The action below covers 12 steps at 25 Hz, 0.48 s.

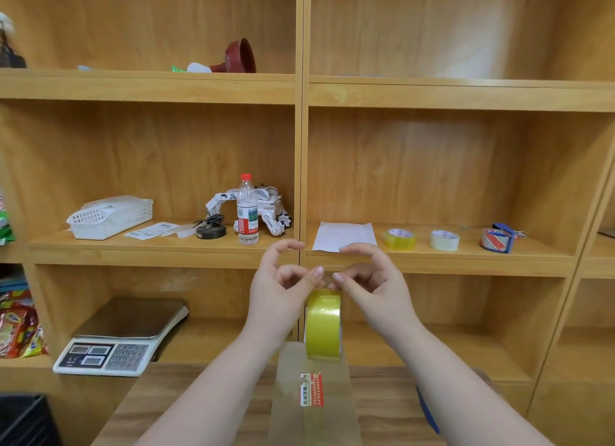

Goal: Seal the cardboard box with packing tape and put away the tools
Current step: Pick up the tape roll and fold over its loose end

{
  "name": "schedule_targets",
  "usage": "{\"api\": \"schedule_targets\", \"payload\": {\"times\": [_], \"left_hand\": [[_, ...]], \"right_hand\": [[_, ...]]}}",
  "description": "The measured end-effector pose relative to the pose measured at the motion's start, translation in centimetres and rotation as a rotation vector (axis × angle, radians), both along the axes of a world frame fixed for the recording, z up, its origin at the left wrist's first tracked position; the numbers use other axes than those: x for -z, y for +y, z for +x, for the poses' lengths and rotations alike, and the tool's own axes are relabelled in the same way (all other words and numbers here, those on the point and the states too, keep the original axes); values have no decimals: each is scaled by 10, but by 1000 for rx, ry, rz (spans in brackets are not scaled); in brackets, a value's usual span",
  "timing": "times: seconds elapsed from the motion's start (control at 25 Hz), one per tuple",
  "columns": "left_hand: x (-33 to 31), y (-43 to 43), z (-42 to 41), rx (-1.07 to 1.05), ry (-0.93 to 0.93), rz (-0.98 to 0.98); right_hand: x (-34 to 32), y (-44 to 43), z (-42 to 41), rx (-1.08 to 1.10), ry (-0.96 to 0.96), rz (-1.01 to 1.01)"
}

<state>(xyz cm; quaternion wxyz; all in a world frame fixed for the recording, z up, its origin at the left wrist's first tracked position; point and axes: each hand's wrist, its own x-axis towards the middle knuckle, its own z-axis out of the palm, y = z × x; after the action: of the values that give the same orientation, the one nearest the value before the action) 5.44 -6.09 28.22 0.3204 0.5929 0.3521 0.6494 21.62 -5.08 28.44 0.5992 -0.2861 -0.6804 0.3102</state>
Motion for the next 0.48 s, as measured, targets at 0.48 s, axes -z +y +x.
{"api": "schedule_targets", "payload": {"times": [0.48], "left_hand": [[4,2,-15,-25,162,0]], "right_hand": [[3,-1,4,75,-173,-8]]}}
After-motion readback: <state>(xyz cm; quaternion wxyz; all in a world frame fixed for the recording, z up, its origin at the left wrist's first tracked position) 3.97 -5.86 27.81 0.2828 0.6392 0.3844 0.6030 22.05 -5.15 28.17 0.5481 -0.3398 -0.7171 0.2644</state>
